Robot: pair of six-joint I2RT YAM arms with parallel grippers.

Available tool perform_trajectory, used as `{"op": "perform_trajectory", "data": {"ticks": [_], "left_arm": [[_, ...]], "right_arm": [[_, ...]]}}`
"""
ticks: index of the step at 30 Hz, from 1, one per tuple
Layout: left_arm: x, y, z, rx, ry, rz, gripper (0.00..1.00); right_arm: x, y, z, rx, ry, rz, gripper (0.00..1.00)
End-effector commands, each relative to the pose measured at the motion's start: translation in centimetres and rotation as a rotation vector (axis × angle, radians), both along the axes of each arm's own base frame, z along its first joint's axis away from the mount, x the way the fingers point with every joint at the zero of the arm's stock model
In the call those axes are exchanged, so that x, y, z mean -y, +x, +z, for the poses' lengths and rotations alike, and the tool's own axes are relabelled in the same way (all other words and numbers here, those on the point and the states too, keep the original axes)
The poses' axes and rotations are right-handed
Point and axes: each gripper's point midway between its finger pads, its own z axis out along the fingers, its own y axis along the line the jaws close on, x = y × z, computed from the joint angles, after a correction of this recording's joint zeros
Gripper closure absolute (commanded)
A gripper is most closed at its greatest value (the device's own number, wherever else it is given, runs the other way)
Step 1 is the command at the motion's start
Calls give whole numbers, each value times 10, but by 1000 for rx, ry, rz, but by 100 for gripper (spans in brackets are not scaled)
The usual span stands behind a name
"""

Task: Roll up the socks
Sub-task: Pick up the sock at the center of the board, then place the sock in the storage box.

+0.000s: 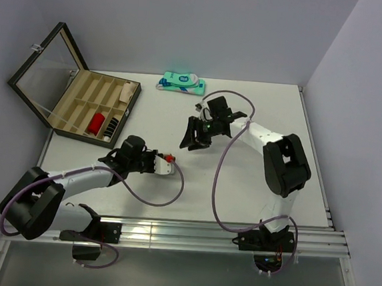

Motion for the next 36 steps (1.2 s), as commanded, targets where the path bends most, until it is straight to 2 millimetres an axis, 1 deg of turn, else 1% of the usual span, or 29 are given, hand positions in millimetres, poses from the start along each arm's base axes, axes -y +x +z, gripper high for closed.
{"op": "perform_trajectory", "data": {"ticks": [1,5,8,9,11,12,13,14,15,17,18,19,20,21,22,23,24,25,26,27,28,29,30,31,32,33,34,35,36], "left_arm": [[6,14,28,-1,-74,44,100],[5,25,42,-20,-103,97,99],[-2,43,59,-11,-129,162,100],[-6,54,71,-2,-153,199,100],[-17,70,80,13,-158,269,100],[-24,84,94,37,-179,312,100],[-31,92,100,49,-188,347,100],[-40,103,106,77,-190,397,100],[-55,119,119,111,-206,460,100],[-75,141,127,155,-205,569,100],[-92,158,144,194,-224,635,100],[-102,168,150,211,-231,681,100],[-112,180,144,205,-219,724,100],[-134,197,163,269,-244,814,100],[-145,206,167,291,-245,855,100],[-153,216,159,286,-231,888,100],[-172,230,176,332,-256,959,100],[-182,238,179,349,-259,996,100],[-190,250,165,332,-243,1042,100],[-205,262,182,375,-256,1101,100],[-212,274,165,354,-233,1137,100],[-219,281,165,360,-235,1164,100],[-230,293,179,390,-258,1196,100],[-237,302,160,367,-225,1233,100],[-241,307,158,370,-223,1247,100],[-244,315,164,387,-228,1260,100],[-250,317,160,396,-212,1293,100],[-252,322,148,396,-198,1313,100],[-253,327,151,403,-203,1326,100]], "right_arm": [[3,20,33,132,13,-80,43],[10,32,53,199,-10,-149,43],[12,33,63,225,-4,-162,43],[15,35,62,237,-23,-178,43],[19,36,68,259,-27,-194,43],[22,36,69,266,-40,-204,43],[25,39,69,281,-60,-222,43],[27,40,71,291,-66,-232,43],[30,39,75,299,-72,-242,43],[36,45,80,332,-104,-276,43],[40,45,82,337,-127,-290,43],[40,48,88,358,-137,-300,43],[48,53,87,376,-176,-334,43],[50,52,88,379,-191,-336,43],[50,53,93,394,-191,-340,43],[51,54,94,399,-197,-346,44],[54,56,94,410,-210,-360,43],[55,57,96,420,-216,-361,44],[55,57,96,424,-222,-362,44],[59,58,95,428,-242,-372,44],[60,59,95,433,-246,-374,44],[60,59,96,438,-245,-376,44],[59,60,97,444,-246,-375,44],[61,61,96,449,-255,-377,44],[62,61,95,450,-260,-380,44],[63,61,95,452,-267,-380,44],[65,63,95,463,-278,-384,44],[65,63,95,464,-281,-382,44],[65,63,93,463,-283,-378,44]]}}
